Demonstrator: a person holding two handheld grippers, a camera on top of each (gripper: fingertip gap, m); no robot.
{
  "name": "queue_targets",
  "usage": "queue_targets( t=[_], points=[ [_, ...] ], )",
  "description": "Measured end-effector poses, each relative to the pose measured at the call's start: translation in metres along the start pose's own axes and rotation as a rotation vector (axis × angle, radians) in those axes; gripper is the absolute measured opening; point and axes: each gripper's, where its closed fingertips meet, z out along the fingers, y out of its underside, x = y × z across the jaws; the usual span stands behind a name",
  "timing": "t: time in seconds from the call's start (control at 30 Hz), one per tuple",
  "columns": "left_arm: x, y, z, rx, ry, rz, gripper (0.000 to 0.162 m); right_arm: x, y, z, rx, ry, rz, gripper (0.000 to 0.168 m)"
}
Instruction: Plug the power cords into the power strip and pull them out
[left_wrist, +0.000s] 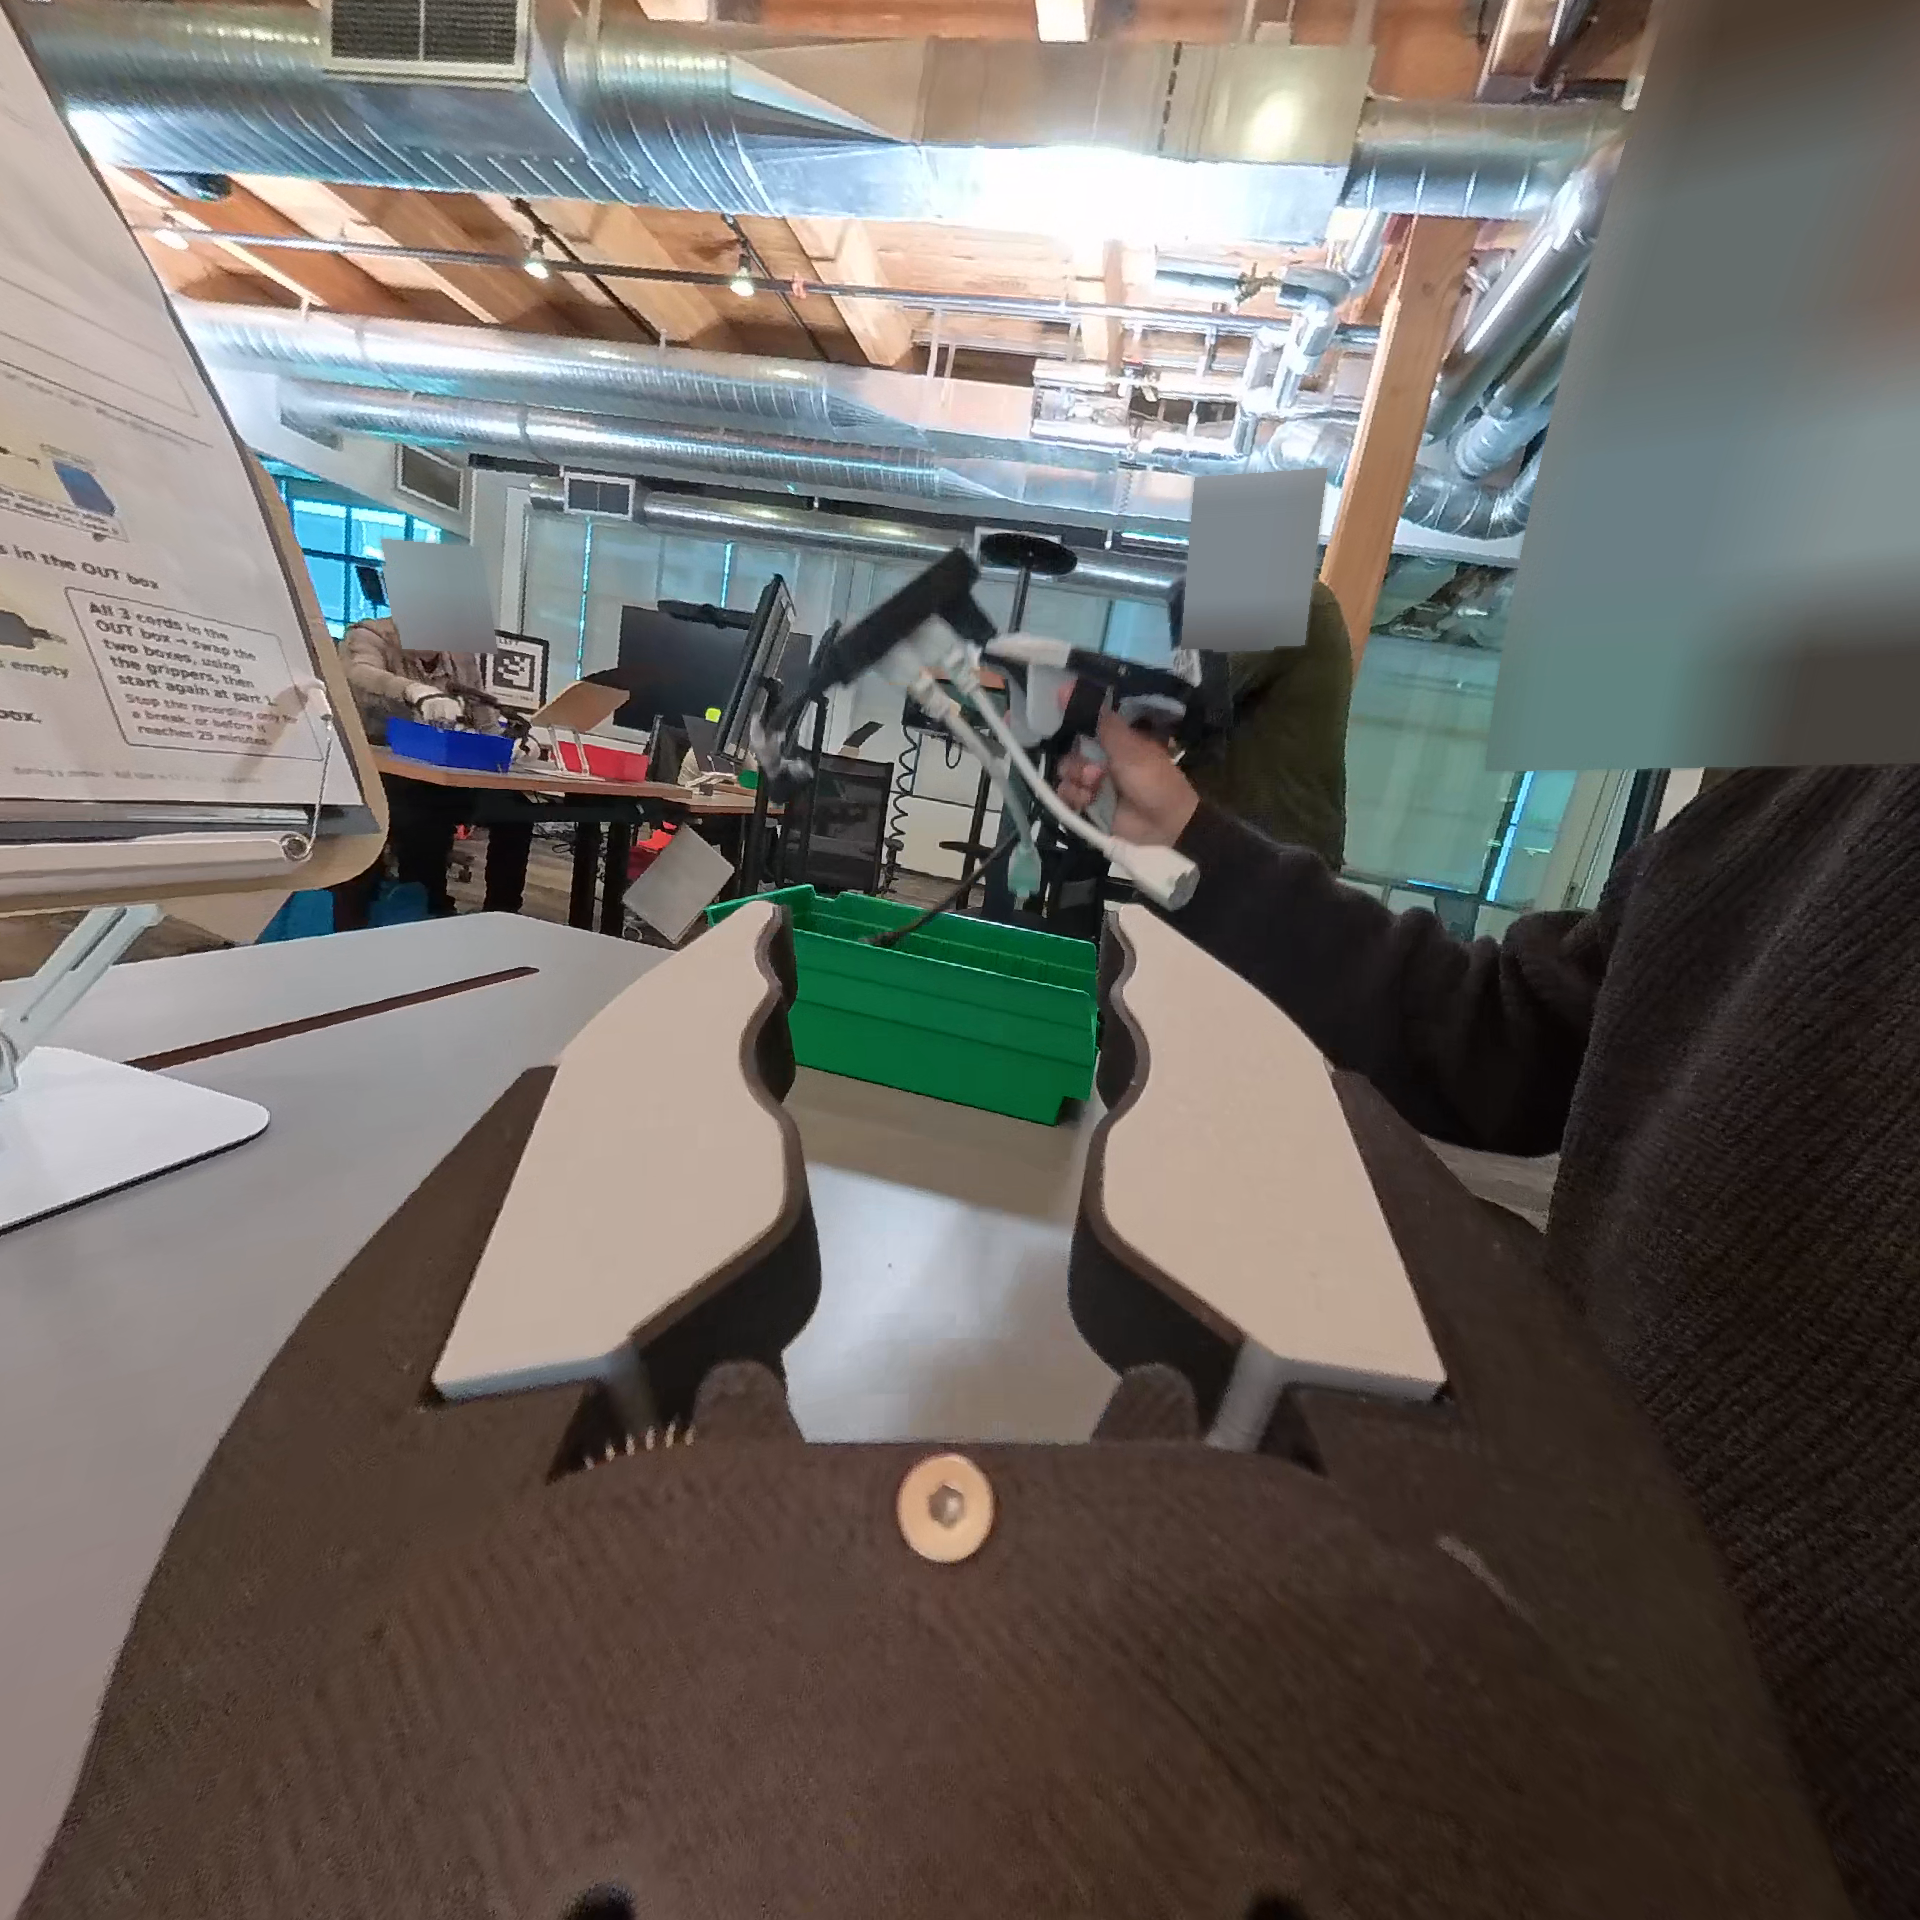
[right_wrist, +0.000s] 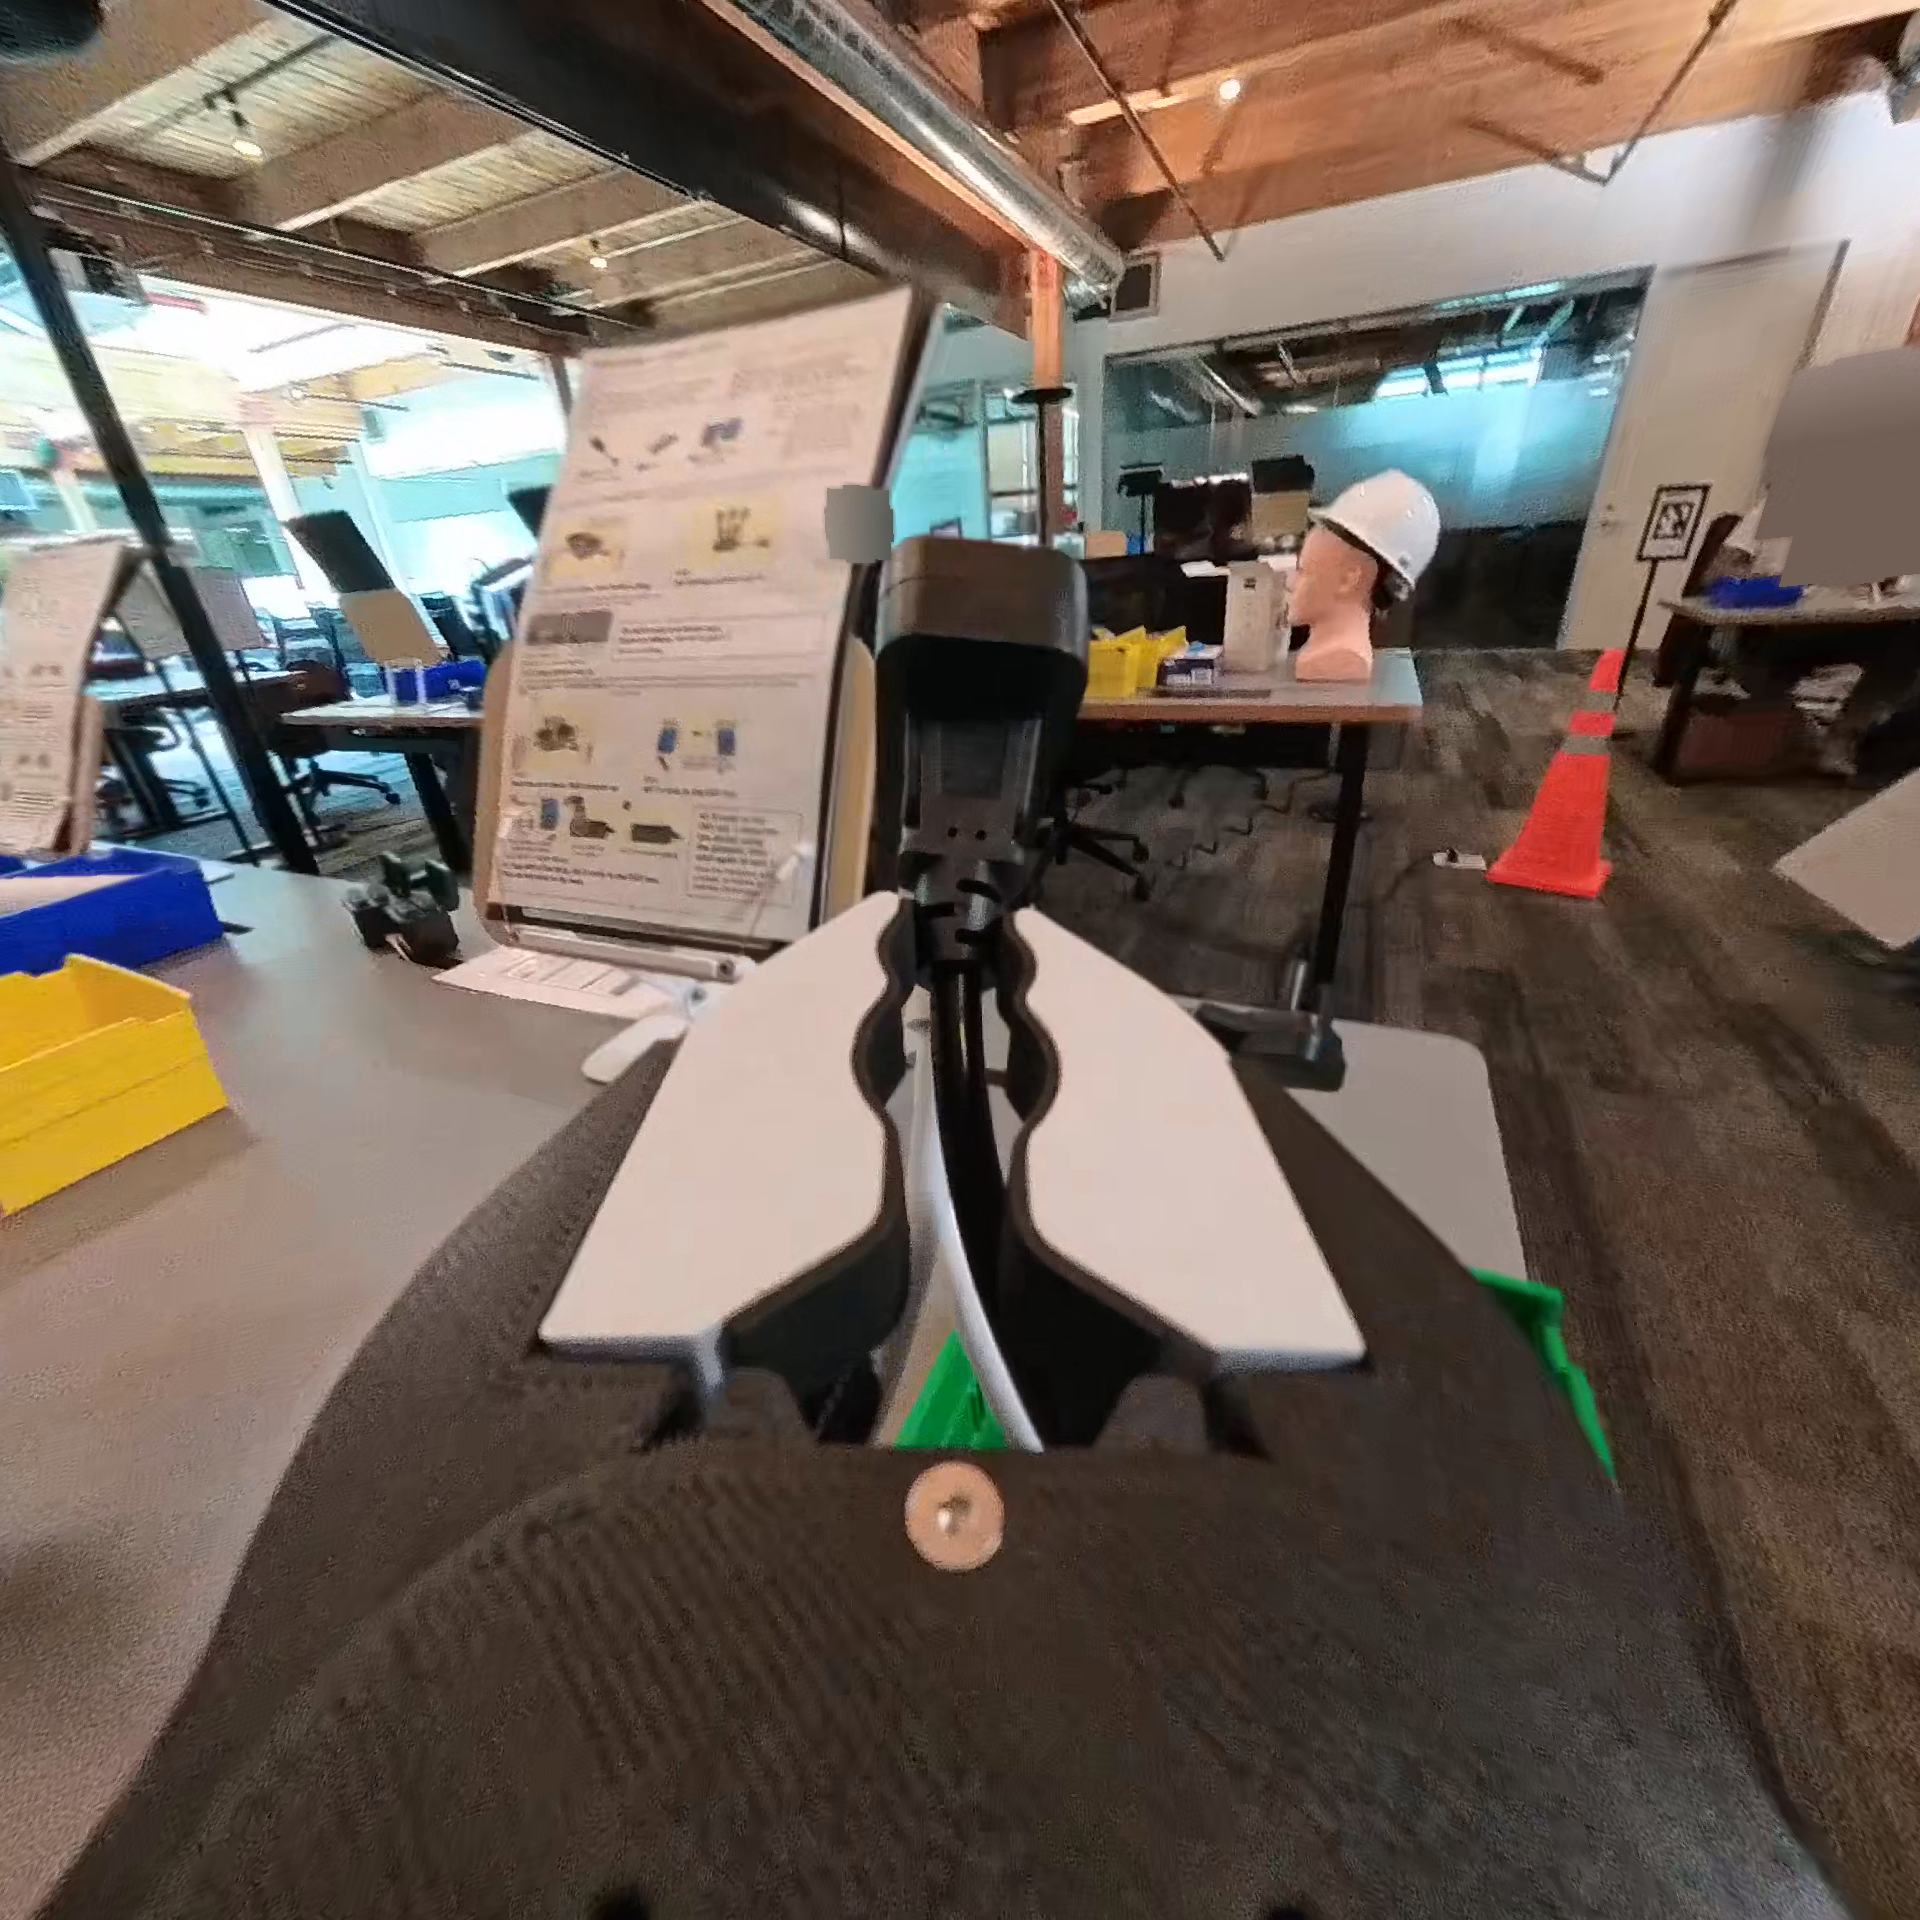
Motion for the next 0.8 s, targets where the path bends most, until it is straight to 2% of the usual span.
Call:
queue_targets(
  t=[0.03, 0.27, 0.47, 0.57, 0.7, 0.77, 0.8],
  points=[
    [-0.001, 0.001, 0.000, 0.001, -0.001, -0.004, 0.055, 0.008, 0.016, -0.001, -0.016, 0.018, 0.019, 0.016],
    [-0.006, 0.008, 0.000, -0.007, -0.006, -0.027, 0.055, 0.038, 0.097, -0.013, -0.099, 0.093, 0.099, 0.015],
    [-0.006, 0.010, 0.001, -0.011, -0.001, -0.042, 0.055, 0.050, 0.162, -0.010, -0.229, 0.135, 0.152, 0.015],
    [-0.005, 0.011, 0.002, -0.012, 0.000, -0.043, 0.055, 0.047, 0.190, -0.004, -0.349, 0.131, 0.179, 0.015],
    [-0.005, 0.012, 0.002, -0.016, 0.004, -0.051, 0.055, 0.048, 0.192, -0.002, -0.448, 0.151, 0.187, 0.020],
    [-0.005, 0.013, 0.002, -0.019, 0.002, -0.050, 0.055, 0.052, 0.174, -0.008, -0.425, 0.177, 0.147, 0.048],
    [-0.005, 0.014, 0.002, -0.021, 0.000, -0.049, 0.055, 0.054, 0.159, -0.013, -0.377, 0.193, 0.122, 0.050]
  ],
)
